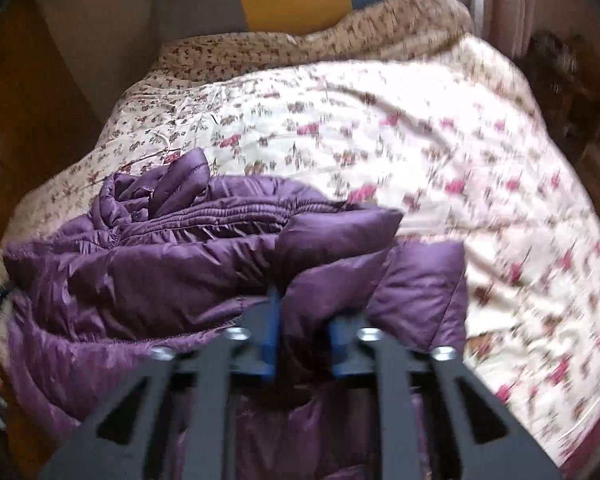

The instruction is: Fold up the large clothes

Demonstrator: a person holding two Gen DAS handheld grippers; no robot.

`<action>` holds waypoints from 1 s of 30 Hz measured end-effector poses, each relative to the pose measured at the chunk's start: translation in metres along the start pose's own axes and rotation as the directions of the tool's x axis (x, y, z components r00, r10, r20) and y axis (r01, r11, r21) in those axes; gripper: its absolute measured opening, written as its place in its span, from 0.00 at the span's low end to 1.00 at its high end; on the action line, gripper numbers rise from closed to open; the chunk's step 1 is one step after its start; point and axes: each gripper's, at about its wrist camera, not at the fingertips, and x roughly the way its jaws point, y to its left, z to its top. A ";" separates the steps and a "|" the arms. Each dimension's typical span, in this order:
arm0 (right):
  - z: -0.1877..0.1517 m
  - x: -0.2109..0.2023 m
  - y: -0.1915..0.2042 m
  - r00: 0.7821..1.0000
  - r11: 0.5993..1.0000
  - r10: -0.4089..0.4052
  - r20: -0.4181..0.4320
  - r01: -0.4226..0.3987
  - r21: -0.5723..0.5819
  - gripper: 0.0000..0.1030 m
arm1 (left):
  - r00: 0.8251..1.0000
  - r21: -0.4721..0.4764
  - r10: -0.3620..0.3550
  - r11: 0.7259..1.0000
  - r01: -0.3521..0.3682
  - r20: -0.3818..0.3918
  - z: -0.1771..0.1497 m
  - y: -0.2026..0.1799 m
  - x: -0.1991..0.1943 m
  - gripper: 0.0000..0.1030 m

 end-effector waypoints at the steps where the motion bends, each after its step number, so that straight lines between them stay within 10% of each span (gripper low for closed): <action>1: 0.000 -0.003 0.001 1.000 1.000 -0.015 0.019 0.015 -0.006 0.09 | 1.000 0.014 0.021 1.000 -0.021 0.018 0.003 -0.002 -0.002 0.01; 10: 0.017 0.002 0.032 0.958 0.968 -0.228 0.175 0.242 -0.061 0.08 | 0.979 0.097 0.184 0.977 -0.192 0.084 0.022 -0.022 0.014 0.01; 17: 0.015 0.049 0.035 0.938 0.943 -0.316 0.140 0.326 -0.058 0.10 | 0.941 0.181 0.319 0.925 -0.335 0.111 0.021 -0.031 0.053 0.01; 30: 0.003 0.108 0.039 0.891 0.885 -0.440 0.110 0.451 -0.118 0.16 | 0.934 0.211 0.347 0.910 -0.358 0.086 0.003 -0.018 0.105 0.01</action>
